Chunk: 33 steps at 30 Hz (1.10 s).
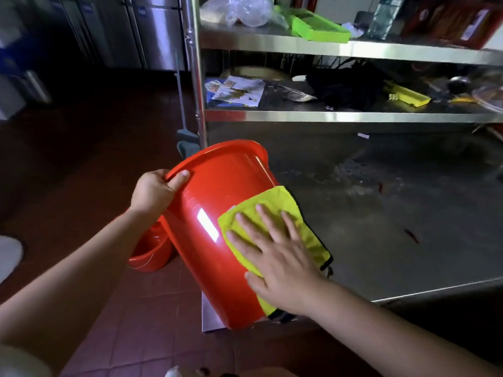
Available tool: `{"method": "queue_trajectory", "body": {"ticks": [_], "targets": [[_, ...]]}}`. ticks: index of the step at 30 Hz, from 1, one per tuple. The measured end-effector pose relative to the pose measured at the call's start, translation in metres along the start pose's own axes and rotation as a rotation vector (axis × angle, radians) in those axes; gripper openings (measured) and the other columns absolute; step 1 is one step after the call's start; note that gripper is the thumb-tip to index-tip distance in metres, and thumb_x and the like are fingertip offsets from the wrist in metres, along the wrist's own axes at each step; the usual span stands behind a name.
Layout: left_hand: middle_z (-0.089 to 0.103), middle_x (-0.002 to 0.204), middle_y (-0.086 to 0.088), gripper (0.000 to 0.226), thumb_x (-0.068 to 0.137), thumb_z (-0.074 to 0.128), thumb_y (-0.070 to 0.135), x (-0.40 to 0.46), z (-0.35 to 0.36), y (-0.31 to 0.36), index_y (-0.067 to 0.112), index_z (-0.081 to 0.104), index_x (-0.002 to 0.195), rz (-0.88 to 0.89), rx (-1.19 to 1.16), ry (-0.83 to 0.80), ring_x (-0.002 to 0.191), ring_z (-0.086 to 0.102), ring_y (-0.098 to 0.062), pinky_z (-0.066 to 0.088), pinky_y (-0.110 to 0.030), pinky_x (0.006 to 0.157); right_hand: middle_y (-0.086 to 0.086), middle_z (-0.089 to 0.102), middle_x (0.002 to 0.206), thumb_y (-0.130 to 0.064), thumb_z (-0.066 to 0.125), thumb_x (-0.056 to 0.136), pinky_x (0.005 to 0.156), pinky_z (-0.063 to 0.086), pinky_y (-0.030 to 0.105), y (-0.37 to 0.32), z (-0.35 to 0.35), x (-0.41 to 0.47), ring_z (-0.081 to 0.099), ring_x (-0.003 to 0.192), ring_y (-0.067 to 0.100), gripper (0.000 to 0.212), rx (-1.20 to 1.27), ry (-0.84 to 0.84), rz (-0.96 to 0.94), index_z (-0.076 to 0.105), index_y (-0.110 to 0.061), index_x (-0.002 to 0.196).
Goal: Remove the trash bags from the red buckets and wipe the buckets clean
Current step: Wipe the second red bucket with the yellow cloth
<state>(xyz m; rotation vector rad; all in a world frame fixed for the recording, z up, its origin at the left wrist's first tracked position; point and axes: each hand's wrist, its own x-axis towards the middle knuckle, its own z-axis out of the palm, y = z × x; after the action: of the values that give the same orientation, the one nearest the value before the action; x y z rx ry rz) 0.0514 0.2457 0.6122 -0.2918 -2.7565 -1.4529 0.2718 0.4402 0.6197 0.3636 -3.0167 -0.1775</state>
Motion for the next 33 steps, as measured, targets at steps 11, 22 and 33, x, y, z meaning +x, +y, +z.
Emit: {"method": "queue_trajectory", "body": {"ticks": [11, 22, 33], "targets": [[0.059, 0.070, -0.005, 0.061, 0.085, 0.032, 0.070, 0.035, 0.037, 0.090, 0.017, 0.061, 0.074, 0.244, 0.608, 0.027, 0.076, 0.061, -0.032, 0.039, -0.031, 0.061, -0.004, 0.016, 0.158, -0.049, 0.030, 0.083, 0.109, 0.006, 0.067, -0.008, 0.001, -0.004, 0.003, 0.146, 0.033, 0.065, 0.052, 0.056, -0.044, 0.026, -0.035, 0.146], [0.057, 0.059, 0.003, 0.053, 0.088, 0.035, 0.065, -0.010, -0.013, 0.026, 0.021, 0.054, 0.064, 0.082, 0.322, 0.222, 0.065, 0.053, -0.024, 0.036, -0.031, 0.062, -0.018, 0.017, 0.155, -0.029, 0.043, 0.082, 0.112, 0.017, 0.021, 0.057, 0.041, 0.015, 0.017, 0.141, 0.000, 0.067, 1.286, -0.011, 0.586, 0.024, -0.041, 0.146], [0.059, 0.060, 0.006, 0.052, 0.089, 0.035, 0.063, -0.010, 0.002, 0.027, 0.021, 0.063, 0.077, 0.090, 0.247, 0.171, 0.069, 0.056, -0.020, 0.036, -0.031, 0.064, 0.002, -0.007, 0.160, -0.050, 0.030, 0.085, 0.111, 0.004, 0.061, -0.017, -0.010, 0.086, -0.010, 0.145, 0.034, 0.078, 0.145, 0.072, 0.162, -0.006, -0.027, 0.149]]}}
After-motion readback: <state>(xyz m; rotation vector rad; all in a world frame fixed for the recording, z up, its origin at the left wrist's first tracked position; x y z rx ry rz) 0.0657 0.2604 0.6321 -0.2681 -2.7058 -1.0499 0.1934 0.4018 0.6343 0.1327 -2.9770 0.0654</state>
